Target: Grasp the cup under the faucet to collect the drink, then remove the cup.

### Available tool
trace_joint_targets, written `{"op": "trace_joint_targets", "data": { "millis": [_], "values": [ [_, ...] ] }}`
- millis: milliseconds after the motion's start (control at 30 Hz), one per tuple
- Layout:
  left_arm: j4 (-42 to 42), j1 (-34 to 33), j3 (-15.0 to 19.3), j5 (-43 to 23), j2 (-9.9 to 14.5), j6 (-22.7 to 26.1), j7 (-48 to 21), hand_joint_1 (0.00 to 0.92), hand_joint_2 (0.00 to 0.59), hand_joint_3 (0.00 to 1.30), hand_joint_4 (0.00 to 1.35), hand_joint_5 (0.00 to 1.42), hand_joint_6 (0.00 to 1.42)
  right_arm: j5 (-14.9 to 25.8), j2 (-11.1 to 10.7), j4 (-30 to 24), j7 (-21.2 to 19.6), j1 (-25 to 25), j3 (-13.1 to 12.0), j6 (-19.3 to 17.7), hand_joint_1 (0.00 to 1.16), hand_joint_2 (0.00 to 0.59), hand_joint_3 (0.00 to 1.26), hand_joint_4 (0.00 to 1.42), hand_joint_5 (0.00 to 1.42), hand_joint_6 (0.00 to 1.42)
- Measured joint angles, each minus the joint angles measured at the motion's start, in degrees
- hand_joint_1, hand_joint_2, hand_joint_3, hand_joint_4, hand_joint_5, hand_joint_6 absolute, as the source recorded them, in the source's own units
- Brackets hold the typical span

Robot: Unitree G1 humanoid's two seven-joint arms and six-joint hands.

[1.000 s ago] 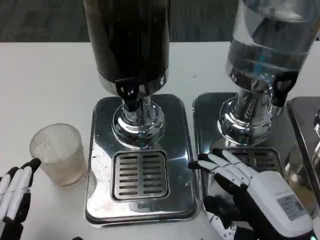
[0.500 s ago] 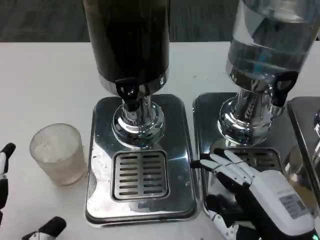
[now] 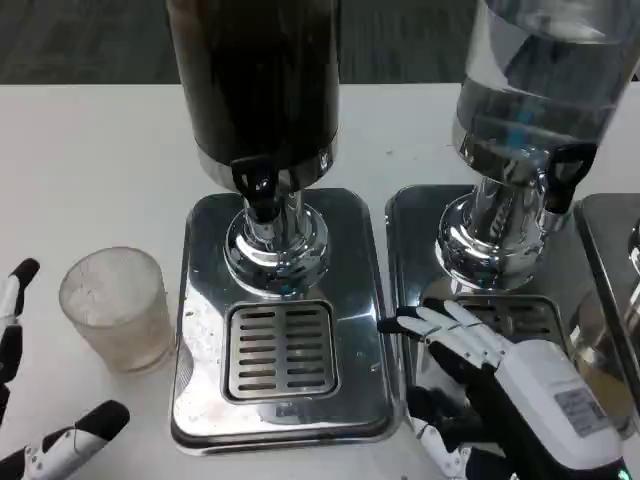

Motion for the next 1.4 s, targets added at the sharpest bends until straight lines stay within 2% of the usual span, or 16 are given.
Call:
{"op": "trace_joint_targets", "data": {
  "millis": [133, 333, 700, 933, 1167, 1400],
  "values": [
    [0.62, -1.63, 0.31, -0.02, 1.35, 0.55, -1.94, 0.000, 0.006, 0.00, 0.00, 0.04, 0.06, -0.09, 0.47, 0.06, 0.25, -0.45, 0.51, 0.16, 0.62, 0.550, 0.24, 0.16, 0.10, 0.27],
    [4.79, -4.88, 0.86, -0.39, 3.92, 1.54, -4.57, 0.000, 0.012, 0.00, 0.00, 0.04, 0.05, -1.31, 2.48, 0.06, 0.22, -0.85, 1.93, 1.51, 0.62, 0.550, 0.24, 0.16, 0.10, 0.27],
    [11.97, -10.59, 0.59, -1.06, 5.49, 1.40, -6.04, 0.000, 0.018, 0.00, 0.00, 0.05, 0.05, -1.57, 4.00, 0.06, -0.14, -0.72, 2.84, 2.85, 0.61, 0.557, 0.25, 0.17, 0.11, 0.27],
    [17.28, -14.25, -0.40, -1.18, 6.08, 1.14, -6.07, 0.000, 0.019, 0.00, 0.00, 0.05, 0.05, -1.53, 3.97, 0.05, -0.30, -0.66, 2.91, 3.00, 0.60, 0.556, 0.25, 0.17, 0.11, 0.27],
    [17.88, -15.90, -1.66, -0.92, 6.11, 1.15, -6.08, 0.000, 0.019, 0.00, 0.00, 0.05, 0.05, -0.57, 2.42, 0.05, -0.29, -0.64, 2.08, 2.90, 0.59, 0.552, 0.25, 0.17, 0.11, 0.27],
    [18.91, -16.94, -2.93, -0.91, 6.66, 1.15, -7.16, 0.000, 0.019, 0.00, 0.00, 0.05, 0.05, 0.40, 2.23, 0.05, 0.08, -0.62, 2.00, 2.90, 0.58, 0.549, 0.25, 0.17, 0.11, 0.27]
  ]
}}
